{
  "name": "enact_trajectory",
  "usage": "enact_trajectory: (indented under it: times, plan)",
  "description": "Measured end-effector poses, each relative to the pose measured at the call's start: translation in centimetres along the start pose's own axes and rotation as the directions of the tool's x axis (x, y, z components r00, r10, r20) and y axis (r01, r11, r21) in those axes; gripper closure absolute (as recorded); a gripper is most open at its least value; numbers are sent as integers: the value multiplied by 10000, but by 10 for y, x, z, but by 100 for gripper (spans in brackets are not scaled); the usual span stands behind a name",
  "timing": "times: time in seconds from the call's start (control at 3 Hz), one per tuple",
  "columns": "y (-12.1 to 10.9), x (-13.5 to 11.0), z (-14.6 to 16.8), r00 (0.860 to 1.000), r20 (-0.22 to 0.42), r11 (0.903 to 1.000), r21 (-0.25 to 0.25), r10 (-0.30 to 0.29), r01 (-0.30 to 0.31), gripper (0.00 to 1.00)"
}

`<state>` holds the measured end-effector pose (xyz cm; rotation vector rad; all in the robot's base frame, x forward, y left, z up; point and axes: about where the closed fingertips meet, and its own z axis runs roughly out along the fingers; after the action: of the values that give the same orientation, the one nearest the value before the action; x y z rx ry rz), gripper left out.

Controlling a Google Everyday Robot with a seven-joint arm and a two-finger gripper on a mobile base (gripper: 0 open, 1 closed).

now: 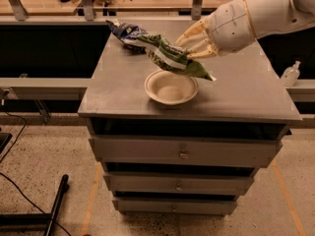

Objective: Place green jalapeno chip bag into paper bowl

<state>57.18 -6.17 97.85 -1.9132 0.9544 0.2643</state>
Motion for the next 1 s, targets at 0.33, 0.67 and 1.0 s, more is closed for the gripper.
enact_trajectory:
  times: [0.33, 0.67, 1.0]
  plan:
    - [3, 1, 6, 9969, -304, 9971, -246, -731, 724, 100]
    - [10, 2, 13, 9898, -598, 9899, -665, -1295, 1255, 83]
    - [21, 7, 22, 9877, -742, 9817, -1427, -1374, 1259, 59]
